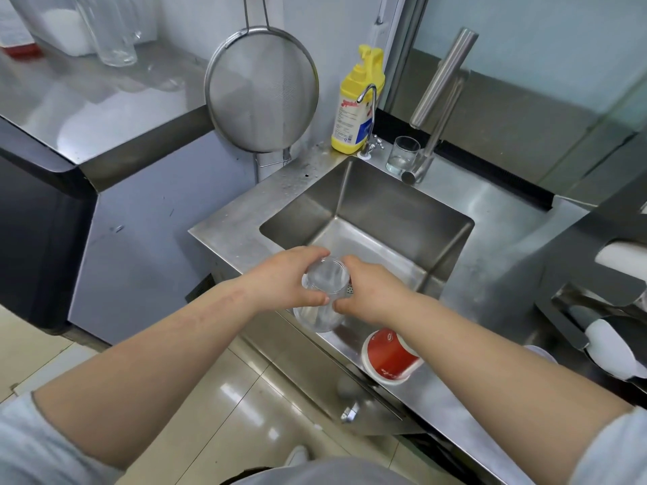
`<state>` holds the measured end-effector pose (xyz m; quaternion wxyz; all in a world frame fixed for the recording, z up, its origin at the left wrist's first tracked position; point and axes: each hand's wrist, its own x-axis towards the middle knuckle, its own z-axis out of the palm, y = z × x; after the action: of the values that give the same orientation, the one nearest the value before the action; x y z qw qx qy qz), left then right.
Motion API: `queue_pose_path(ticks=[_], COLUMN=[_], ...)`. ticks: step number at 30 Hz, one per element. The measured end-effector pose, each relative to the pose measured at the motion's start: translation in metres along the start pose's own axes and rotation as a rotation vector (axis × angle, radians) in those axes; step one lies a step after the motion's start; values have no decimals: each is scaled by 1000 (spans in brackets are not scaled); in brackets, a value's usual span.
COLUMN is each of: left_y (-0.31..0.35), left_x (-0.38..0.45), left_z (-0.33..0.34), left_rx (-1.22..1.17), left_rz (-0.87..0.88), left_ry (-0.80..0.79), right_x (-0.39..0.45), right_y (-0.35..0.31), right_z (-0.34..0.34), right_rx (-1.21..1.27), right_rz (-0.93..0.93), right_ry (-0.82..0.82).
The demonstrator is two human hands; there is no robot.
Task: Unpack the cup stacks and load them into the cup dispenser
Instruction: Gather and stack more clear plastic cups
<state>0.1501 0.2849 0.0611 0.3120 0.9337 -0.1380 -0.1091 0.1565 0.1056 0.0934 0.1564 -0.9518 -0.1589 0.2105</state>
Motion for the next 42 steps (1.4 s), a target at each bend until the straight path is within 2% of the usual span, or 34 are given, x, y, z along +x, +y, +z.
queue_pose_path(ticks=[9,19,28,42], left_y=[-6,-36,-35,-18], left_x=[-6,-24,-30,-31], left_z=[3,50,75,57], left_rx=[-108,-257,-303,-403], left_rz=[-47,-224,-215,-180], left_ry=[-9,11,119,243], right_x=[4,-1,-3,-27], right_y=[-1,-14,-17,-10], right_z=[-10,-14,3,-14], right_rx=[-104,2,10,146], right_rz=[13,-123,-109,-119], right_ry=[-43,21,78,197])
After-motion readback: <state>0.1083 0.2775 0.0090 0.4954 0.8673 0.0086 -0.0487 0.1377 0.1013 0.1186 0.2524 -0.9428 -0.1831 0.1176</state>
